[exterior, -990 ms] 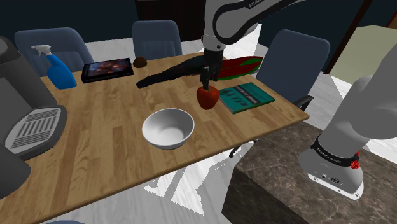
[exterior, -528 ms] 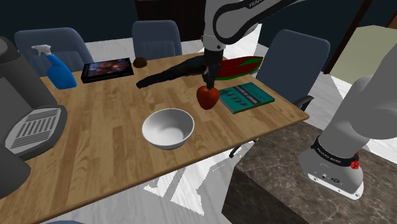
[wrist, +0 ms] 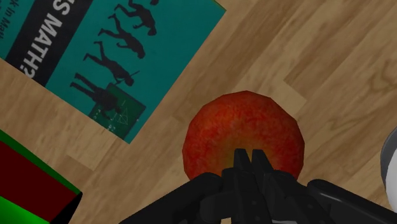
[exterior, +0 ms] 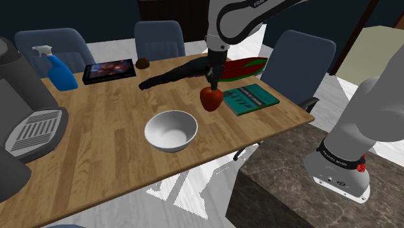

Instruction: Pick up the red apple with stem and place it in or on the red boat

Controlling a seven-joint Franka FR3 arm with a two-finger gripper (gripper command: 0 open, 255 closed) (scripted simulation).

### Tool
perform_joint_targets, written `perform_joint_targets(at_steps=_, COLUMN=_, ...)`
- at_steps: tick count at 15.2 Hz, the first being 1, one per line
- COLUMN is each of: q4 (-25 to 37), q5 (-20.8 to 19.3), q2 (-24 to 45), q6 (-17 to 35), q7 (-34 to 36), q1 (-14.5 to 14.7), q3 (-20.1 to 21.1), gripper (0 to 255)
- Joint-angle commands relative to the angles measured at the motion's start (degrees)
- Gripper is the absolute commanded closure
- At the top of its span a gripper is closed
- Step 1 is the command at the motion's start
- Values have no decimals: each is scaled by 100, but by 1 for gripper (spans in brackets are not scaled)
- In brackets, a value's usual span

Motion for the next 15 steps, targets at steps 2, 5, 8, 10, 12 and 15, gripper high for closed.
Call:
perform_joint_targets(at_steps=2, q4=110, q5=3, q2=-87, q6=-196, q7=2, q1=-2, q3=-3, gripper=255)
perform_joint_targets(at_steps=5, q4=249, q5=5, q2=-178, q6=-426, q7=6, q1=-4, q3=-7, gripper=255)
perform_joint_targets(at_steps=8, q4=399, q5=6, q2=-259, q6=-657, q7=11, q1=-6, q3=-11, gripper=255)
perform_joint_targets(at_steps=10, q4=505, q5=6, q2=-306, q6=-810, q7=15, q1=-8, q3=-14, gripper=255)
perform_joint_targets(at_steps=12, q4=615, q5=6, q2=-349, q6=-963, q7=19, q1=-9, q3=-17, gripper=255)
perform_joint_targets(at_steps=15, q4=791, q5=5, q2=-404, q6=-1193, q7=25, q1=-11, q3=-21, gripper=255)
